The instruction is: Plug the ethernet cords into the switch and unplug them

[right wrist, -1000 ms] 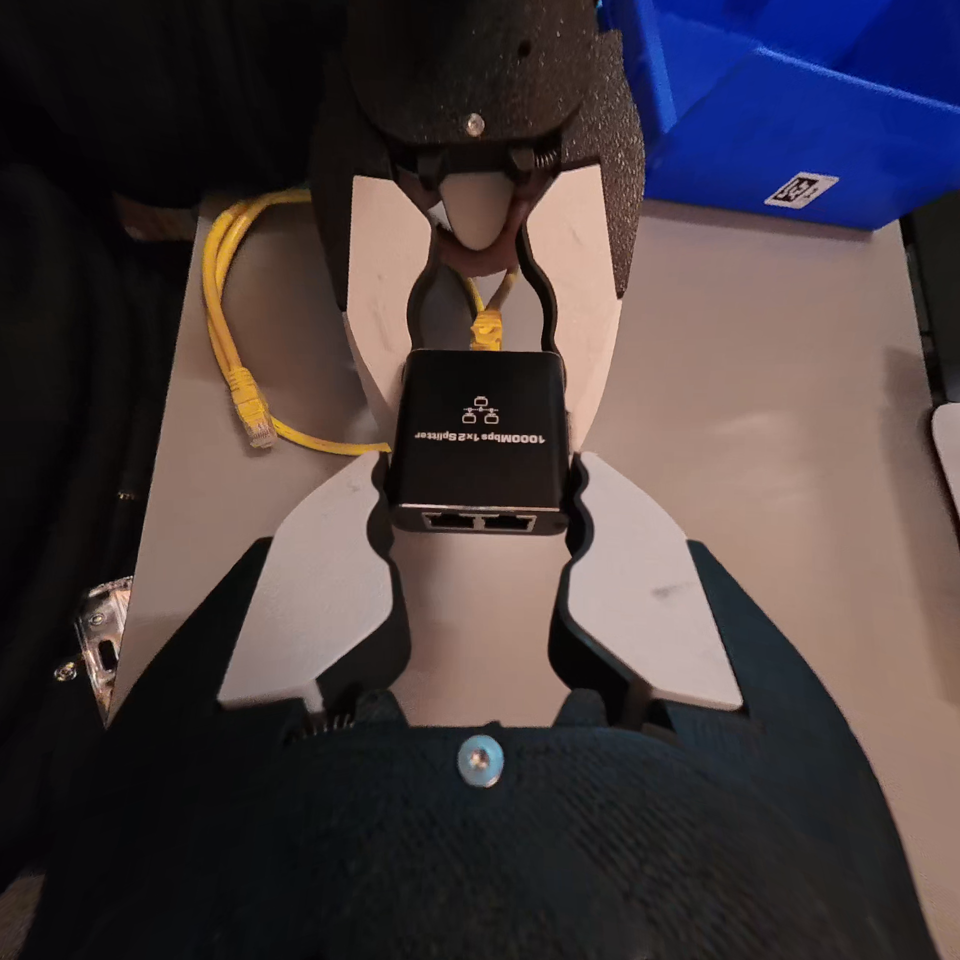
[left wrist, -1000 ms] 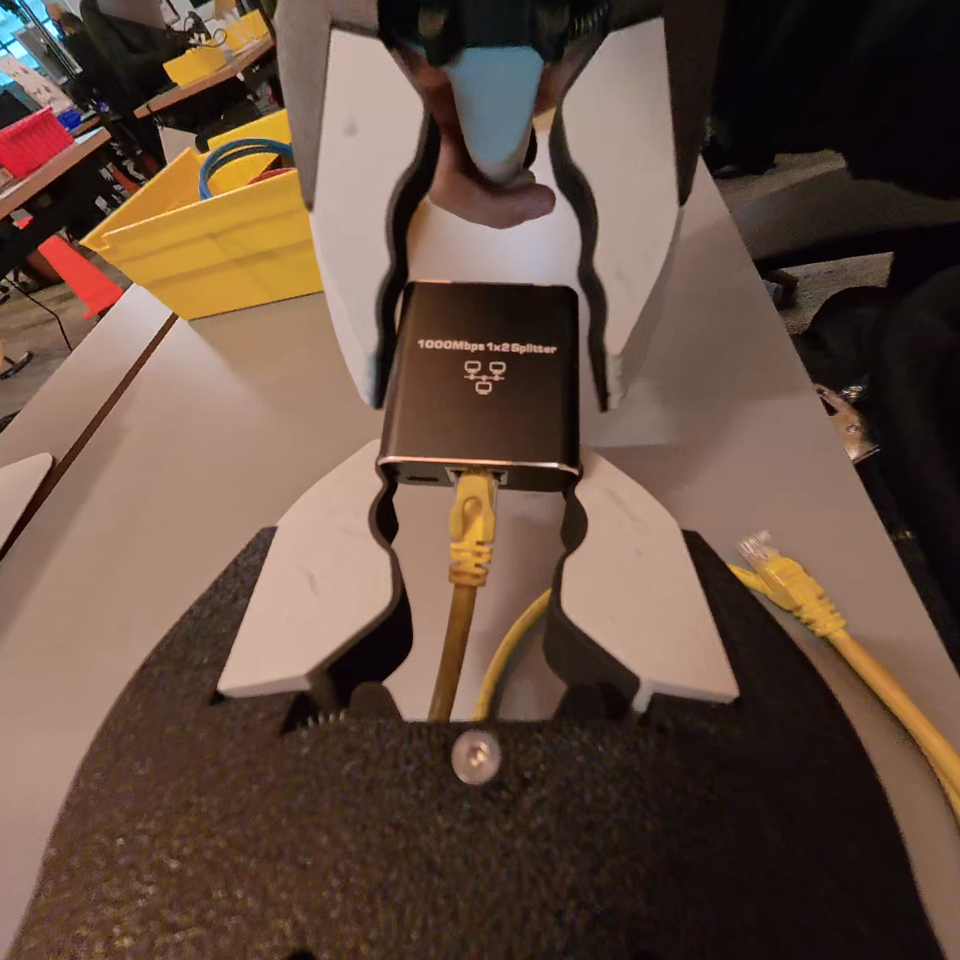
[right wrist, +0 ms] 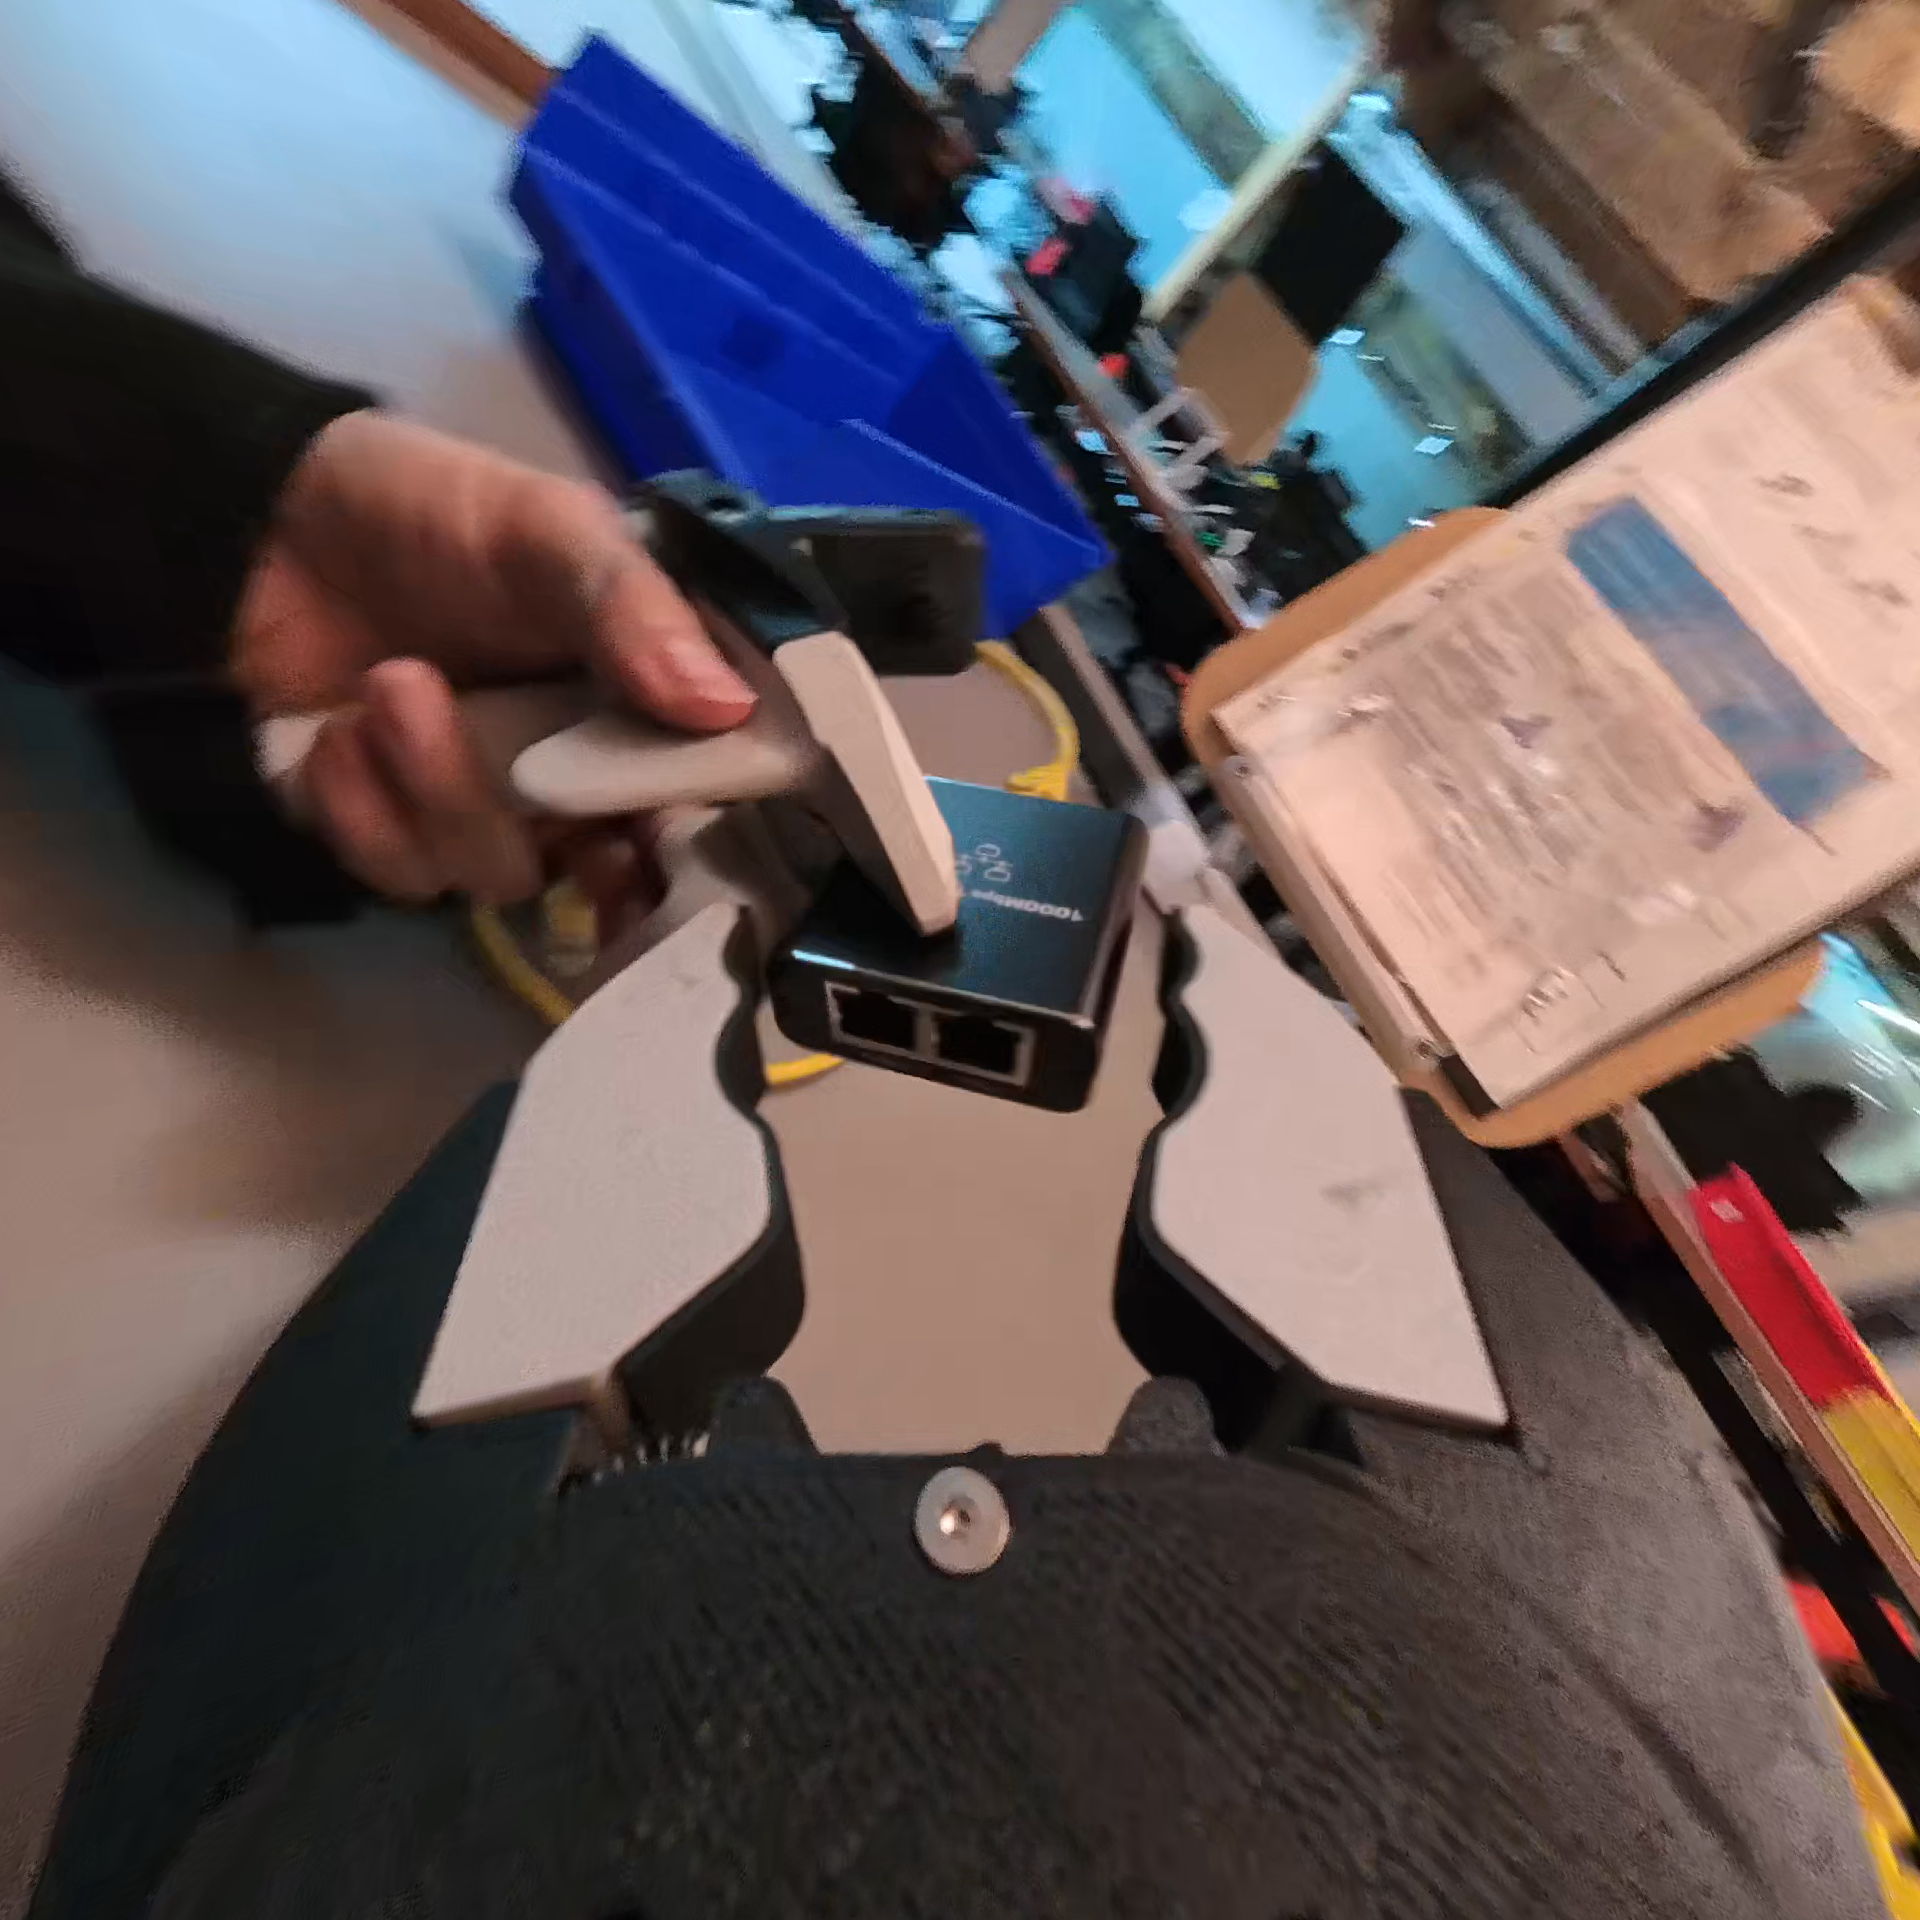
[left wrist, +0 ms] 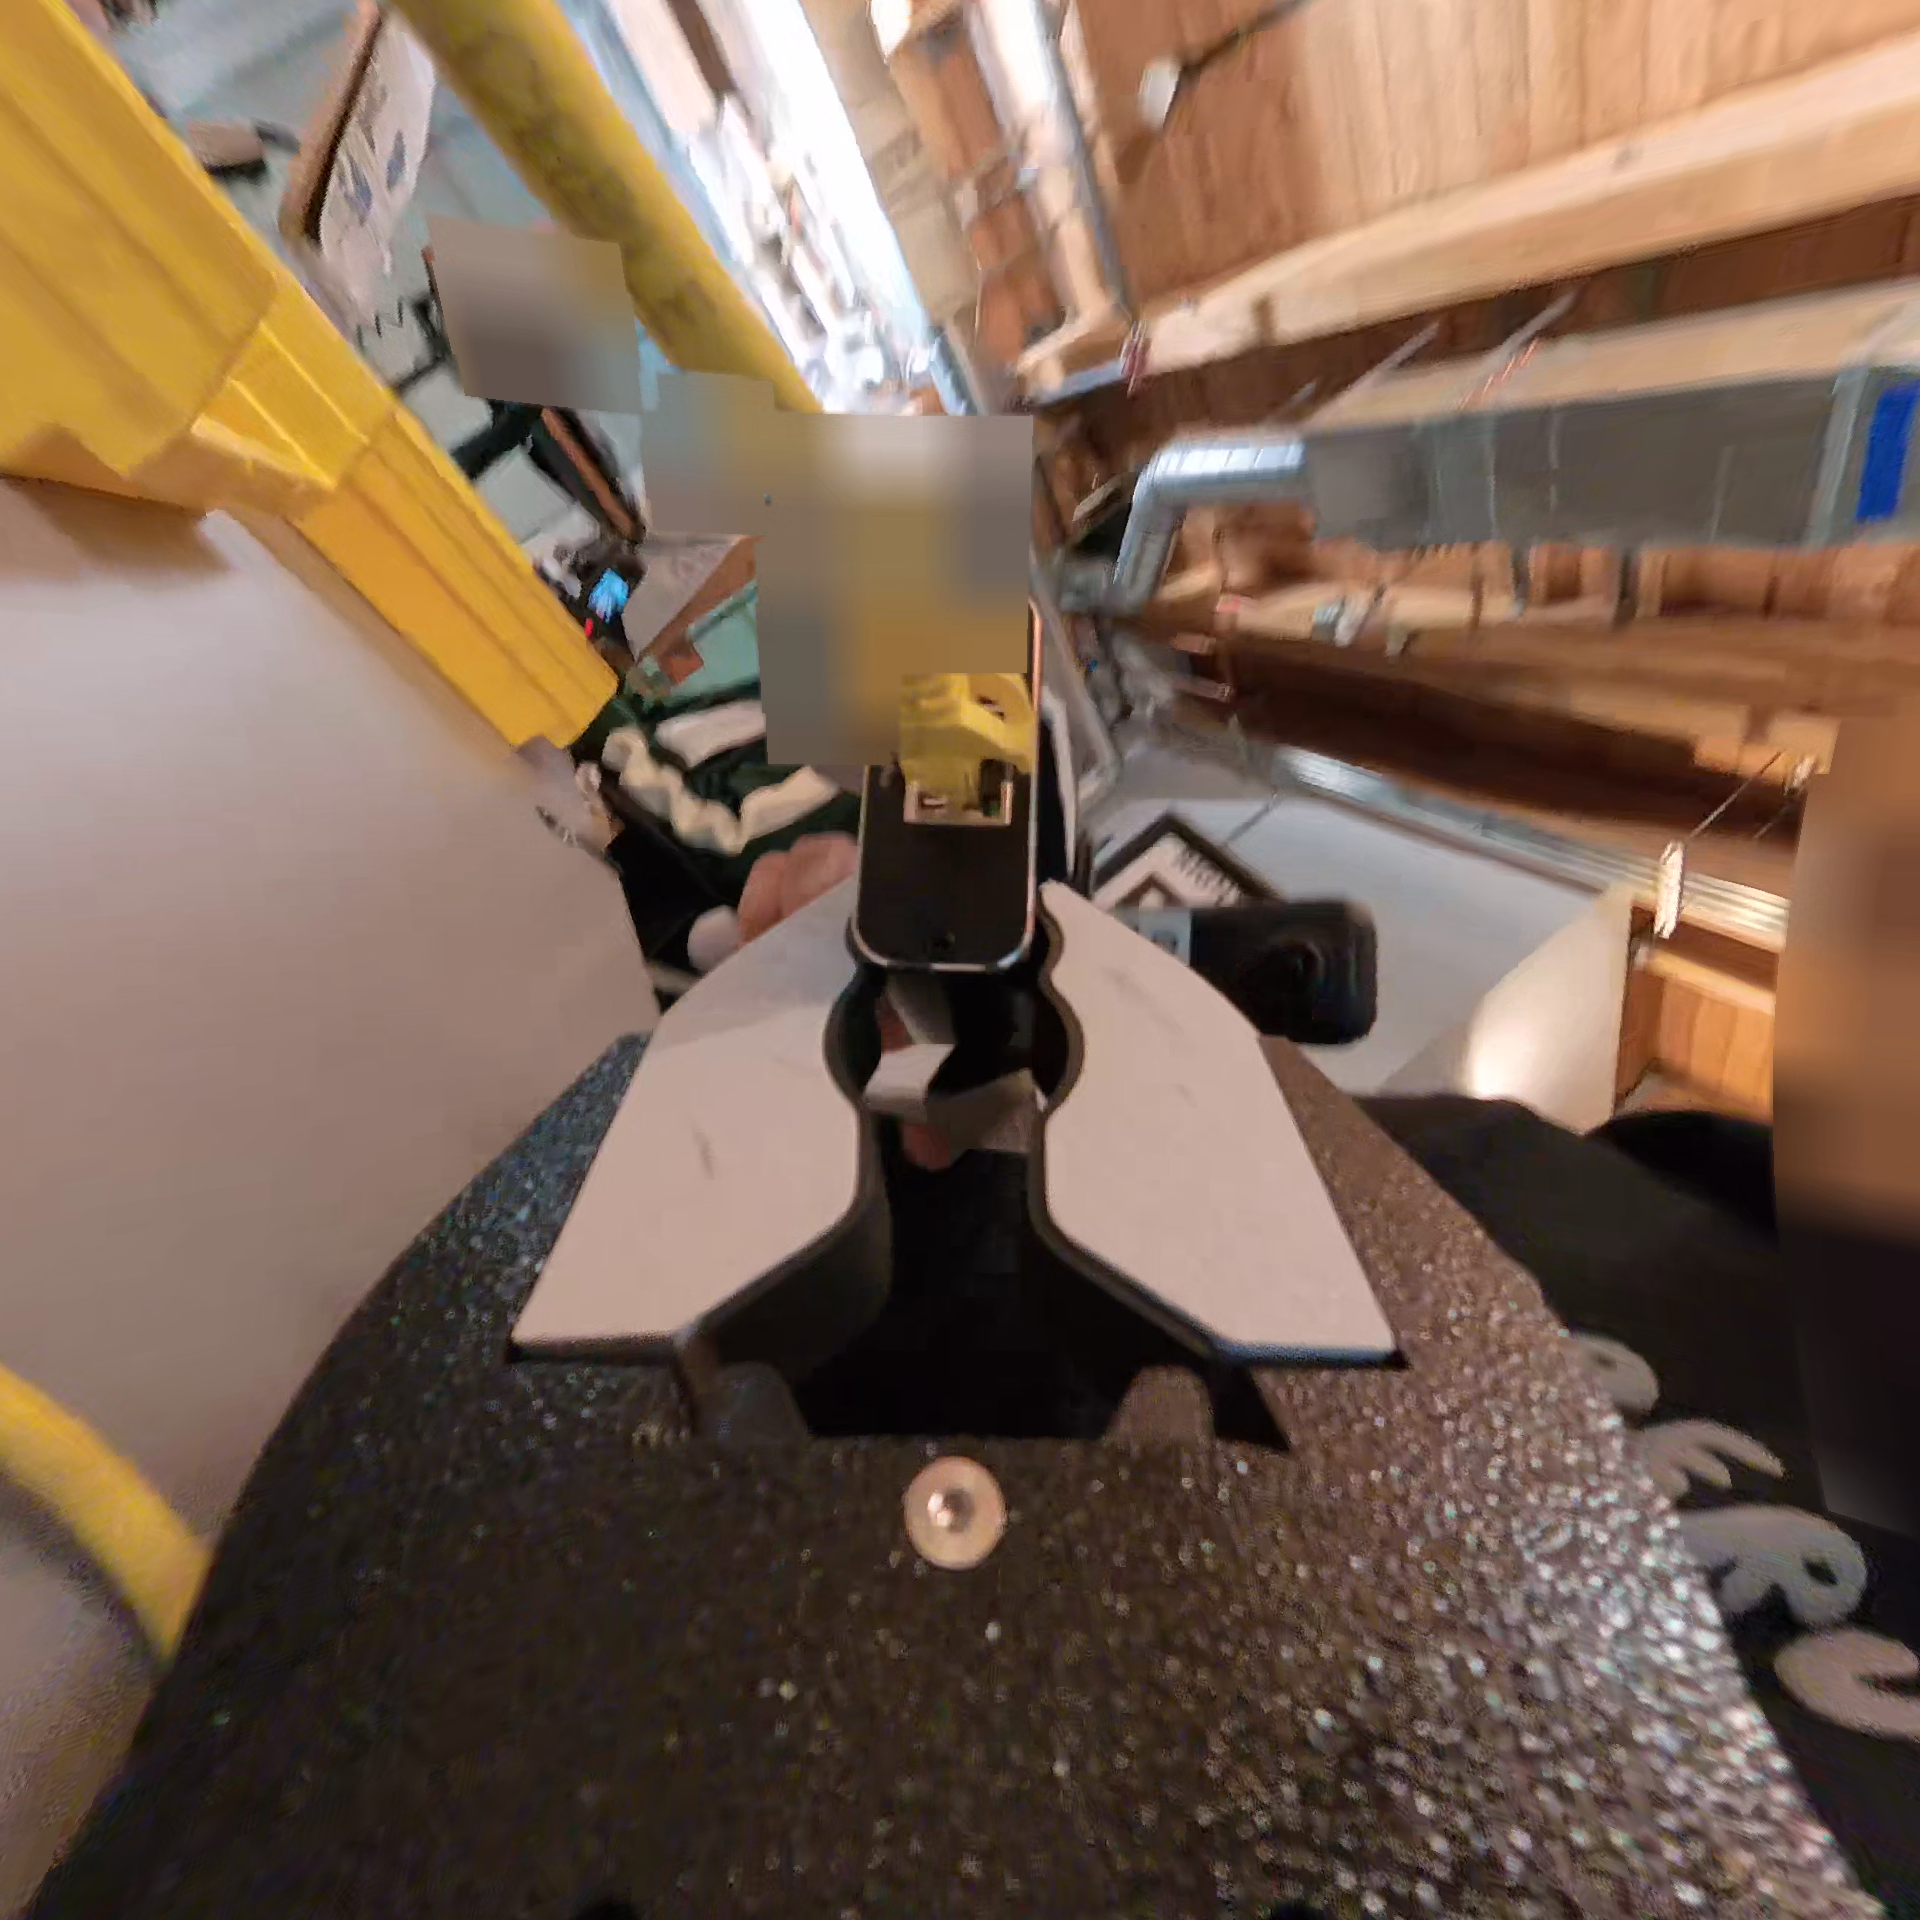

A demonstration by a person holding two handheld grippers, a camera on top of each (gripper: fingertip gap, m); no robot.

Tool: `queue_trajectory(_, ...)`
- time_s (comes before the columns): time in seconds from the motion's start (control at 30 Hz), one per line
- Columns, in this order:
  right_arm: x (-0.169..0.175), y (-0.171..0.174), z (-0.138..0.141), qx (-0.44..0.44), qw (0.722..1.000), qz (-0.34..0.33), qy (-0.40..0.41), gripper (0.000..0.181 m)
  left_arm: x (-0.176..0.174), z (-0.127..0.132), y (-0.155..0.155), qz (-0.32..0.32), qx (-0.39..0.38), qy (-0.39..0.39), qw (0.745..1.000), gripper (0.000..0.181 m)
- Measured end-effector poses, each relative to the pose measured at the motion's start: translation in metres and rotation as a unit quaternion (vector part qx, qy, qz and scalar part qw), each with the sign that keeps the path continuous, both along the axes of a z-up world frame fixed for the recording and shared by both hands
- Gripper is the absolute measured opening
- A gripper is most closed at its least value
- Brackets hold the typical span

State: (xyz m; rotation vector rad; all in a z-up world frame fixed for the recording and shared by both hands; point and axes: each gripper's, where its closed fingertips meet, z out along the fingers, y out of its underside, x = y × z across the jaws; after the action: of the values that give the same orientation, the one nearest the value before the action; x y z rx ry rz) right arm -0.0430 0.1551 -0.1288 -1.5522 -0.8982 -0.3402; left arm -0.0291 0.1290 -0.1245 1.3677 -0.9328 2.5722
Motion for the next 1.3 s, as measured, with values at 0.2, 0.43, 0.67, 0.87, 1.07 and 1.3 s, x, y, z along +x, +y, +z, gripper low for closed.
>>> queue_trajectory(0.2,0.007,-0.021,-0.013,-0.098,0.983,0.049,-0.148,0.091,-0.027,-0.033,-0.007,-0.065,0.188,0.101,0.975,0.024)
queue_trajectory(0.43,-0.012,-0.008,-0.052,-0.127,0.954,0.060,-0.265,0.092,-0.043,-0.050,-0.020,-0.114,0.267,0.151,0.945,0.024)
queue_trajectory(0.67,0.009,0.007,-0.045,-0.105,0.963,-0.067,-0.239,0.076,-0.032,-0.044,-0.009,-0.051,0.297,0.154,0.941,0.024)
queue_trajectory(0.87,0.065,0.014,-0.026,-0.061,0.916,-0.263,-0.297,0.075,0.004,-0.040,0.046,0.237,0.430,0.227,0.841,0.069)
queue_trajectory(1.07,0.060,0.013,-0.028,-0.066,0.909,-0.269,-0.313,0.075,0.017,-0.039,0.025,0.255,0.470,0.233,0.812,0.076)
queue_trajectory(1.3,0.047,0.010,-0.029,-0.054,0.900,-0.259,-0.346,0.075,0.024,-0.049,0.015,0.253,0.463,0.246,0.813,0.066)
